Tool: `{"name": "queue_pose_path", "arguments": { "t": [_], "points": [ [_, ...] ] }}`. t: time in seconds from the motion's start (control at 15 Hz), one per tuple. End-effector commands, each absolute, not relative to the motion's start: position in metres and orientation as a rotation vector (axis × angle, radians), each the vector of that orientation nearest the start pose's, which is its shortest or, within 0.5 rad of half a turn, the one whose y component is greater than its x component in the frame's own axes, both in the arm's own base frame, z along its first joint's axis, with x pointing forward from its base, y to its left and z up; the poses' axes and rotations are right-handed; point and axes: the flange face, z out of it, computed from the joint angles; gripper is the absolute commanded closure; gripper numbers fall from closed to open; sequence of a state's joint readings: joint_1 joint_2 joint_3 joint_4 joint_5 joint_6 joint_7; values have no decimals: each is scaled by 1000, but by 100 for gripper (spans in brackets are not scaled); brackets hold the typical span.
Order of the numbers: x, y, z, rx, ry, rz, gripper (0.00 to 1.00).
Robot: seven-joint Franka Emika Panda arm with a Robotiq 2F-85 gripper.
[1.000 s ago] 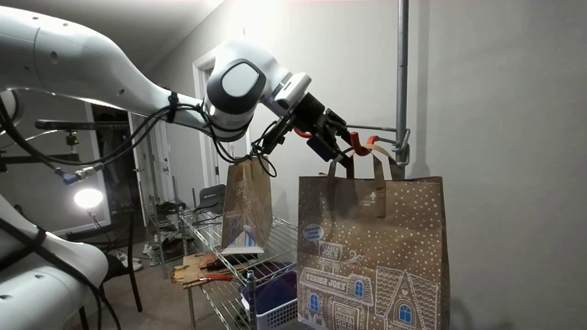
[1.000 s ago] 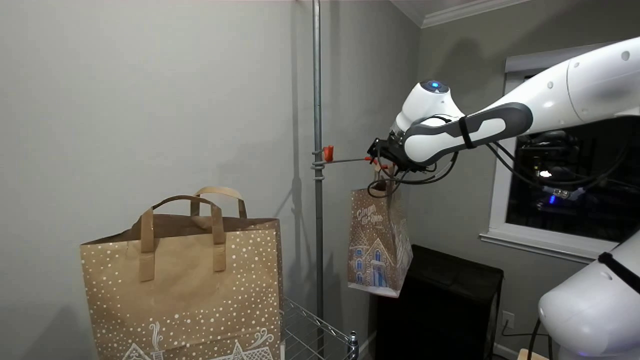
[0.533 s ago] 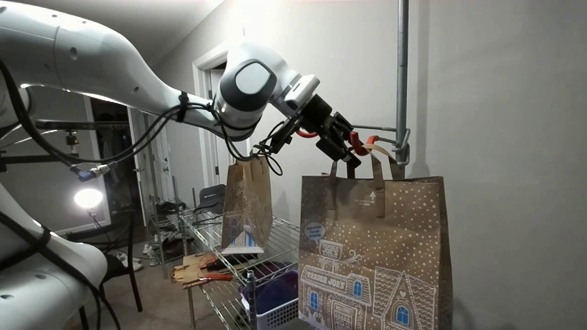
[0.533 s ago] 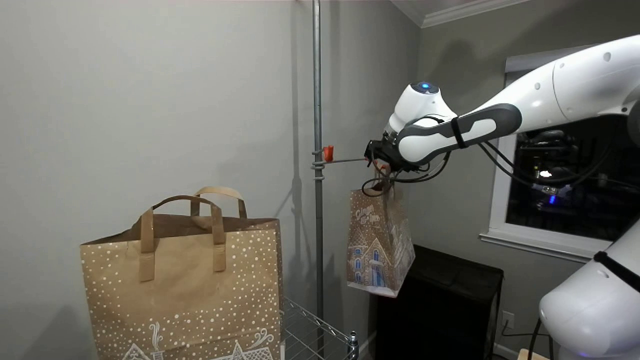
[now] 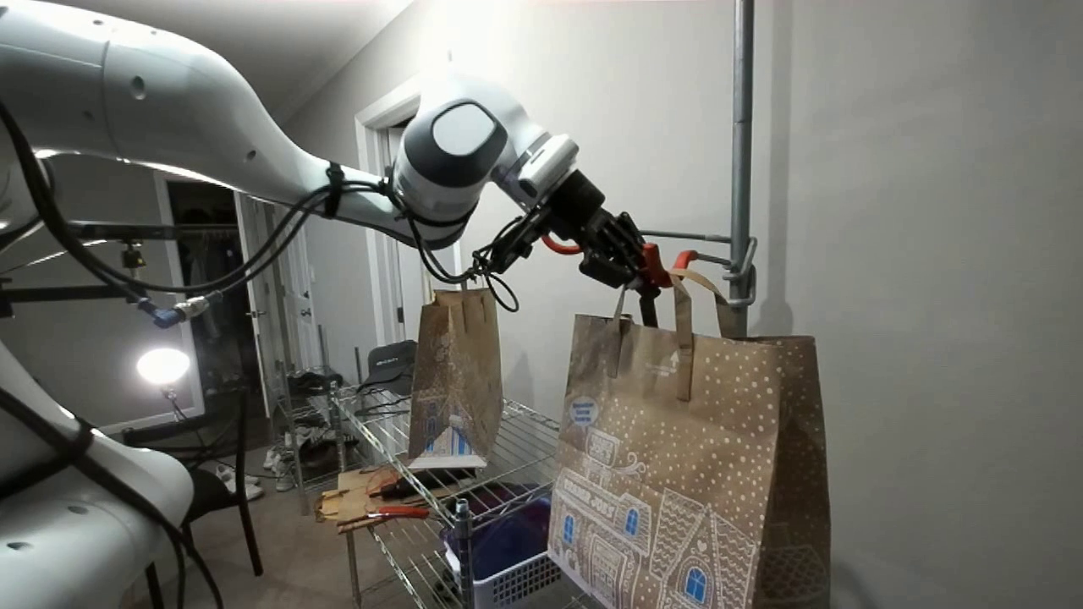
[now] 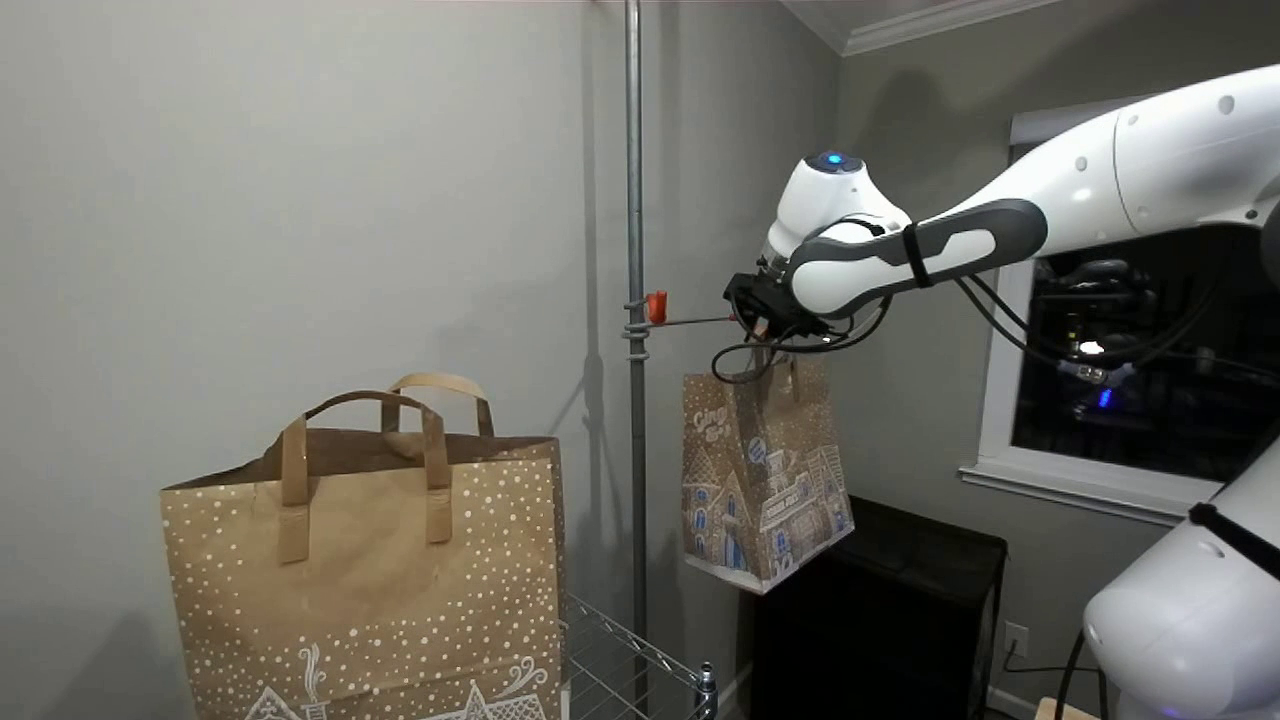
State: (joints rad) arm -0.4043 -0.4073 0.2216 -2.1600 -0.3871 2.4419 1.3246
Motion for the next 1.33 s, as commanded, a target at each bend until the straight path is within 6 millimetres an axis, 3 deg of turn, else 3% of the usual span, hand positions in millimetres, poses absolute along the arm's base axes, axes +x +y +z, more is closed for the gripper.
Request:
{"name": "queue_pose_path", "arguments": {
  "t": [0.0,0.4,0.93,1.27],
  "points": [
    [478,-66,640,-2299,1786,-1209,99],
    [474,-64,640,-2298,1823,-1215,100],
    [435,-35,681,-2286,1868,-1443,99],
    [416,-24,692,-2315,1932,-1502,99]
  ]
}}
